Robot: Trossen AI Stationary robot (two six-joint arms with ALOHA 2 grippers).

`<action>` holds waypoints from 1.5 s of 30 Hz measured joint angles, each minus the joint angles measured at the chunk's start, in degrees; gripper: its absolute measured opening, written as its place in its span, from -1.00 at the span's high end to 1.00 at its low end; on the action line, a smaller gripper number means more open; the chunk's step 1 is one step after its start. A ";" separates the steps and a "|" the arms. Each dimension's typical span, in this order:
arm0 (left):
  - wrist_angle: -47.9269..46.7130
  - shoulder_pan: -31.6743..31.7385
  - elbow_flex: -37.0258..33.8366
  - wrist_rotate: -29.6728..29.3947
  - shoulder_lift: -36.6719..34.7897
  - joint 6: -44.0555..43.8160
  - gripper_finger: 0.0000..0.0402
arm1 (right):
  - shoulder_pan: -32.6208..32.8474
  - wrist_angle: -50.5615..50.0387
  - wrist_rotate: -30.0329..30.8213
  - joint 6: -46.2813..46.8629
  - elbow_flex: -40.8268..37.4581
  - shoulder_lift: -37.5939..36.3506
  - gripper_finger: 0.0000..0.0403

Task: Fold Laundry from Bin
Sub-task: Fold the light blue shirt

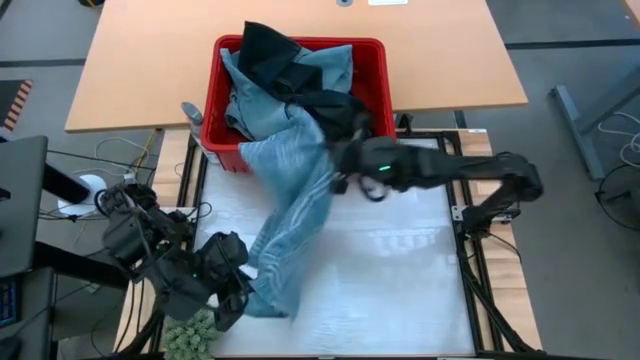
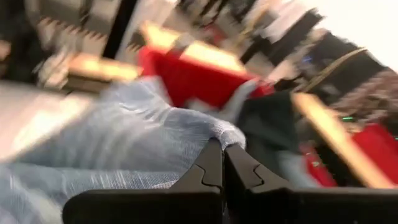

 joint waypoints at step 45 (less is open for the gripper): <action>63.46 -9.15 0.09 0.59 3.19 30.24 1.00 | 75.80 36.97 52.54 -23.39 10.76 -0.24 0.90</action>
